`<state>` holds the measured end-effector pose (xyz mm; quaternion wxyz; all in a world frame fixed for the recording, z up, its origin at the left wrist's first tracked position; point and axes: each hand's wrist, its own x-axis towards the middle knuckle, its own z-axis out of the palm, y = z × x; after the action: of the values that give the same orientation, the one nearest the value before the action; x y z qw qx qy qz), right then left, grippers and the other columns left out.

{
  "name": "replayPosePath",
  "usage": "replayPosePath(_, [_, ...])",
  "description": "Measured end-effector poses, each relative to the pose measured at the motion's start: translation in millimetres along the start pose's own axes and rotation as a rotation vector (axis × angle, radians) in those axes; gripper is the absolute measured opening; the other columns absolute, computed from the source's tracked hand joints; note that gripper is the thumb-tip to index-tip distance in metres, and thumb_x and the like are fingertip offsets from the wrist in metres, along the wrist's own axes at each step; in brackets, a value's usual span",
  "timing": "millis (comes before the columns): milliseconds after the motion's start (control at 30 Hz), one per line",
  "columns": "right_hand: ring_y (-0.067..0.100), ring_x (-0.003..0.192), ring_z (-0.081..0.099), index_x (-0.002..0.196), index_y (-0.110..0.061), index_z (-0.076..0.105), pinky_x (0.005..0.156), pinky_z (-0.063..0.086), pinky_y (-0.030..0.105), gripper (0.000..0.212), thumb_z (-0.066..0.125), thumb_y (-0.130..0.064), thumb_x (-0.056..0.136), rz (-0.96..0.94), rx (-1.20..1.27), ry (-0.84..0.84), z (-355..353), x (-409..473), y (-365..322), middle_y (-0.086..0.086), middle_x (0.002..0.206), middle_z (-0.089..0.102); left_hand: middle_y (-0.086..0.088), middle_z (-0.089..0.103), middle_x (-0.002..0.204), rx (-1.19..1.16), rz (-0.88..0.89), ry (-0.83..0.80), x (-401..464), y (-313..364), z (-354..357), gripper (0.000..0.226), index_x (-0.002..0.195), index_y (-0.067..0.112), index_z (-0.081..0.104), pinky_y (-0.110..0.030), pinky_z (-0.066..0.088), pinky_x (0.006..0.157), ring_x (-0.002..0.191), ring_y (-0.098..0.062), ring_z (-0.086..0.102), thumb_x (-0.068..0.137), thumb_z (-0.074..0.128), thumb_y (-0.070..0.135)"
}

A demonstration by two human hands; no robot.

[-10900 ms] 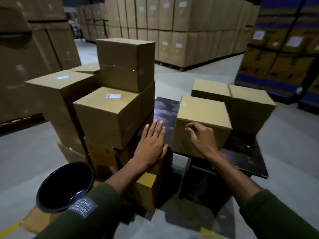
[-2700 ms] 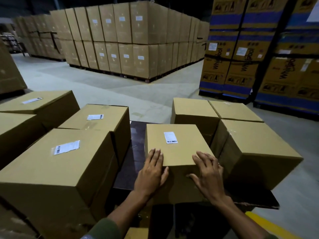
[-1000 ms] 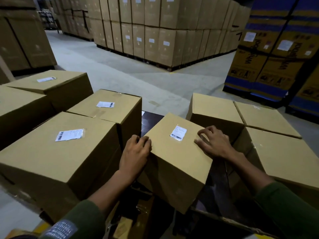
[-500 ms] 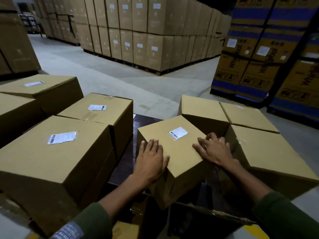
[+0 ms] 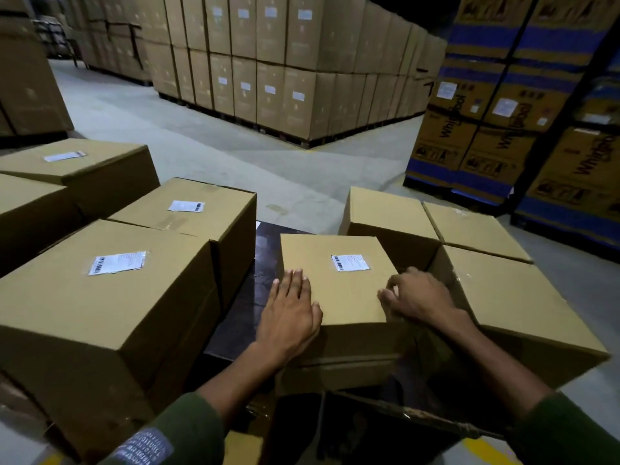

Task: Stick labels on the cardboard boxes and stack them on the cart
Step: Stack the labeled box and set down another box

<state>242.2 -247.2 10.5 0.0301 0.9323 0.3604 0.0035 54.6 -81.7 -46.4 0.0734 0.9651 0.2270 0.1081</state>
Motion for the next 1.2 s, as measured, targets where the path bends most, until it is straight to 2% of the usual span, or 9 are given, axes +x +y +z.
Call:
replayPosePath(100, [0.02,0.11,0.054,0.128,-0.027,0.062,0.09,0.048,0.036,0.042,0.056,-0.051,0.094,-0.226,0.124,0.002,-16.9,25.5,0.2,0.004,0.123,0.059,-0.013,0.006,0.164,0.017,0.014,0.012,1.4,-0.5,2.9,0.074,0.156,0.006,0.013,-0.037,-0.007,0.121,0.152,-0.024,-0.003,0.094,0.001,0.045])
replayPosePath(200, [0.02,0.118,0.052,0.132,-0.025,0.059,0.093,0.044,0.032,0.046,0.064,-0.044,0.091,-0.358,0.275,-0.048,-27.2,54.3,-9.2,0.004,0.13,0.056,-0.013,0.006,0.164,0.036,0.026,0.014,1.6,-1.5,5.2,0.085,0.156,0.007,0.014,-0.037,-0.009,0.121,0.152,-0.024,-0.002,0.085,-0.01,0.048])
replayPosePath(300, [0.023,0.13,0.043,0.138,-0.028,0.051,0.105,0.042,0.041,0.058,0.071,-0.044,0.086,-0.392,0.283,-0.122,-24.5,81.4,-17.8,0.004,0.143,0.045,-0.012,0.008,0.164,0.062,0.02,0.031,0.8,-3.1,6.8,0.082,0.155,0.008,0.016,-0.039,-0.007,0.123,0.152,-0.023,-0.001,0.087,-0.007,0.047])
replayPosePath(433, [0.022,0.125,0.043,0.146,-0.03,0.041,0.102,0.043,0.041,0.073,0.073,-0.049,0.083,-0.417,0.19,-0.223,-17.4,107.5,-21.9,0.004,0.141,0.041,-0.01,0.004,0.165,0.053,0.0,0.04,-0.5,-1.1,8.5,0.079,0.156,0.009,0.013,-0.039,-0.009,0.122,0.152,-0.021,-0.005,0.088,-0.005,0.046])
replayPosePath(533, [0.021,0.123,0.042,0.141,-0.032,0.049,0.098,0.04,0.036,0.065,0.069,-0.055,0.084,-0.485,0.119,-0.268,-20.4,119.5,-17.6,0.003,0.138,0.042,-0.009,0.002,0.165,0.052,-0.011,0.058,-0.9,1.6,9.4,0.079,0.156,0.01,0.011,-0.039,-0.011,0.121,0.152,-0.02,-0.007,0.088,-0.006,0.047])
replayPosePath(700, [0.016,0.112,0.05,0.129,-0.031,0.062,0.078,0.036,0.02,0.053,0.077,-0.046,0.081,-0.545,0.123,-0.238,-24.0,129.8,-14.4,-0.004,0.122,0.048,-0.009,0.009,0.164,0.034,-0.023,0.102,-1.1,3.2,14.3,0.075,0.155,0.008,0.019,-0.038,-0.014,0.119,0.152,-0.02,-0.002,0.092,0.003,0.045])
replayPosePath(900, [0.016,0.093,0.059,0.11,-0.026,0.069,0.083,0.053,0.035,0.056,0.088,-0.049,0.063,-0.568,0.072,-0.297,-32.6,146.8,-26.9,0.0,0.109,0.06,-0.009,0.015,0.163,0.017,-0.041,0.114,-1.4,3.4,15.2,0.073,0.154,0.008,0.026,-0.046,-0.003,0.122,0.152,-0.021,0.004,0.092,0.009,0.044])
replayPosePath(1000, [0.016,0.091,0.062,0.099,-0.034,0.065,0.084,0.056,0.039,0.063,0.084,-0.065,0.047,-0.588,0.022,-0.331,-33.1,158.8,-34.8,-0.002,0.107,0.062,-0.009,0.016,0.163,0.015,-0.049,0.112,-2.3,4.3,13.9,0.073,0.154,0.008,0.027,-0.049,0.001,0.122,0.152,-0.021,0.005,0.092,0.011,0.043])
replayPosePath(1200, [0.018,0.095,0.057,0.095,-0.035,0.05,0.085,0.053,0.041,0.06,0.088,-0.058,0.055,-0.547,-0.048,-0.358,-35.9,163.1,-39.2,-0.005,0.107,0.054,-0.008,0.012,0.164,0.014,-0.055,0.089,-2.7,4.4,10.9,0.076,0.155,0.01,0.022,-0.051,-0.002,0.122,0.152,-0.019,0.0,0.09,0.006,0.045])
